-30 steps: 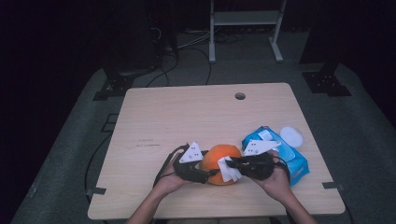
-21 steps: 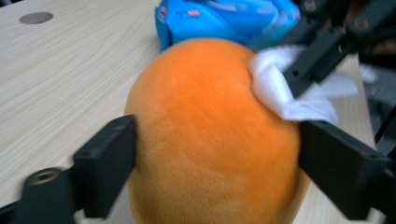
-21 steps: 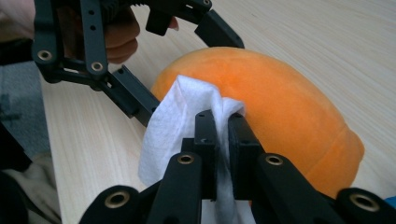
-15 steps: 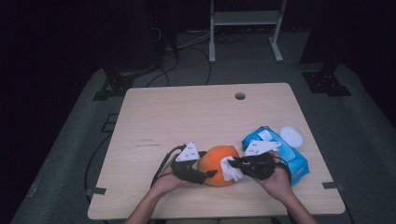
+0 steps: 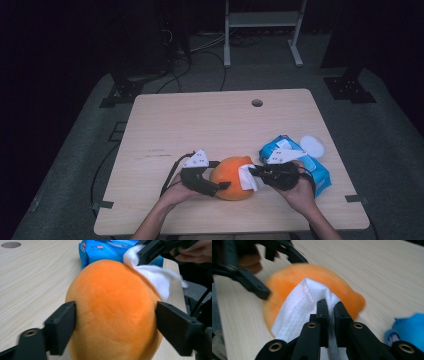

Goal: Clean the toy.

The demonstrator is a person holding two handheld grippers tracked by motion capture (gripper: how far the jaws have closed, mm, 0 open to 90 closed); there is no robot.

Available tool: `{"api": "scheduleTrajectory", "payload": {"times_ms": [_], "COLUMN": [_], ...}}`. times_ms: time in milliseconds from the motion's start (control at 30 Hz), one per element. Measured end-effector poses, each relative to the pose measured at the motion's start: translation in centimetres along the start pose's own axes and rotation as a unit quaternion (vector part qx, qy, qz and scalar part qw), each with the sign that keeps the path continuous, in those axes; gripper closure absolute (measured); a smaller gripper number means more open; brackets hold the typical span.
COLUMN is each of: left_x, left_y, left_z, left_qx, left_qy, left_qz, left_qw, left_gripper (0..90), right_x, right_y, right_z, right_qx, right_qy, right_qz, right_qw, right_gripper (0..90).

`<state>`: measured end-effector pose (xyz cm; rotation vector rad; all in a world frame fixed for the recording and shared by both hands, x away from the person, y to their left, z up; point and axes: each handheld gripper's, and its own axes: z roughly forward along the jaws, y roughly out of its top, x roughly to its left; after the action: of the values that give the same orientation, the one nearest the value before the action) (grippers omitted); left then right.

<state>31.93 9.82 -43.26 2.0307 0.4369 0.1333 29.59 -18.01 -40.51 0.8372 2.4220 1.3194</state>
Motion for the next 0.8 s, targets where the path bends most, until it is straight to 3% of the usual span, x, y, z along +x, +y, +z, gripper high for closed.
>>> {"api": "scheduleTrajectory", "payload": {"times_ms": [100,267,400,600,800], "left_x": [-0.3,0.0,0.0,-0.1,-0.2], "left_y": [0.0,-0.5,-0.5,-0.6,-0.6], "left_z": [0.2,0.1,0.0,0.0,0.0], "left_qx": [0.017,0.014,0.014,0.013,0.009], "left_qy": [0.012,0.008,0.006,0.006,0.004], "left_qz": [0.02,0.01,0.016,0.022,0.024], "left_qw": [0.9996,0.9998,0.9998,0.9997,0.9997], "left_gripper": [25.4,26.3,26.1,25.5,24.7], "right_x": [1.0,-1.0,-2.4,-1.7,-1.9], "right_y": [0.5,-0.5,-1.8,-1.2,-1.1], "right_z": [0.4,0.5,0.7,0.7,-0.2], "right_qx": [0.005,0.015,0.035,0.042,0.027], "right_qy": [-0.013,-0.023,-0.034,-0.049,-0.033], "right_qz": [-0.031,0.001,0.032,0.009,0.023], "right_qw": [0.9994,0.9996,0.9983,0.9979,0.9988], "right_gripper": [83.8,83.9,84.0,83.8,77.6]}}
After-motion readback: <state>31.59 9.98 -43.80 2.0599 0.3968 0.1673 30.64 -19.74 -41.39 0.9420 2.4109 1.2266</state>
